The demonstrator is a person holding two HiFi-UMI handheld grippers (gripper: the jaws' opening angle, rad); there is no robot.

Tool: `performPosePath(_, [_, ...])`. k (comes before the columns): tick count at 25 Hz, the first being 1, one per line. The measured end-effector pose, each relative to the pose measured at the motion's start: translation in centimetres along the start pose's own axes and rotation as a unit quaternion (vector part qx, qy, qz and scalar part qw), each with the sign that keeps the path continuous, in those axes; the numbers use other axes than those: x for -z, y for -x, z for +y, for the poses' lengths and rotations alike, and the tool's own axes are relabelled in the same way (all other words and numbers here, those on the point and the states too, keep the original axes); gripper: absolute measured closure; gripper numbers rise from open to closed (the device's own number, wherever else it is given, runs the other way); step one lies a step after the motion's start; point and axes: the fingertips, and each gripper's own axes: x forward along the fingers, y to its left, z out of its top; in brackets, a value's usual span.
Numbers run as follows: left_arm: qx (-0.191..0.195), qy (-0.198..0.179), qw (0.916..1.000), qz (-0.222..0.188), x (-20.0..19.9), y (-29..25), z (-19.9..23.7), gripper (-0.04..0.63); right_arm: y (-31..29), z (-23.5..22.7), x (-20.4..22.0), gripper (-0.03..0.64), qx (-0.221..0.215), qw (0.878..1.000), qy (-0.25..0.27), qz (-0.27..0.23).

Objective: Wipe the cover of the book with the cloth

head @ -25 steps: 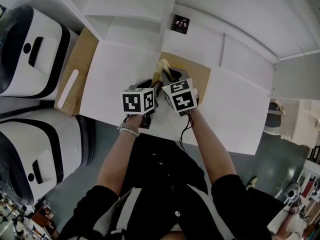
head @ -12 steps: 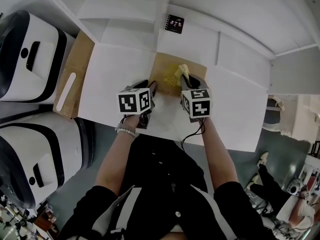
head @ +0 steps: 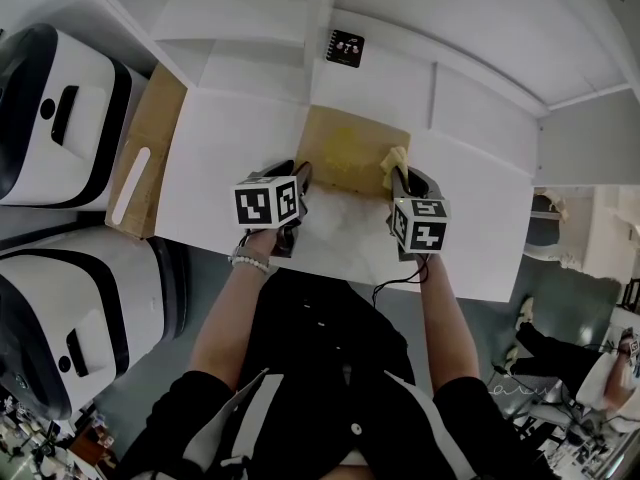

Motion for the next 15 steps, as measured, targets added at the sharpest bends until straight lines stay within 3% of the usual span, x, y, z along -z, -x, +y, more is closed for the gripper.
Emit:
performPosePath(6, [-0.002,0.001,1.0000,0.001,0.1,0.1,0.0,0.454,0.3,0.2,0.1,0.578,0.012,1.000,-0.002,0.003])
performPosePath(15, [-0.002,0.001,1.0000,0.001,0.0,0.0,0.0,0.454,-0.8,5.6,-0.9,0.578,-0.038,0.999,0.030,0.000])
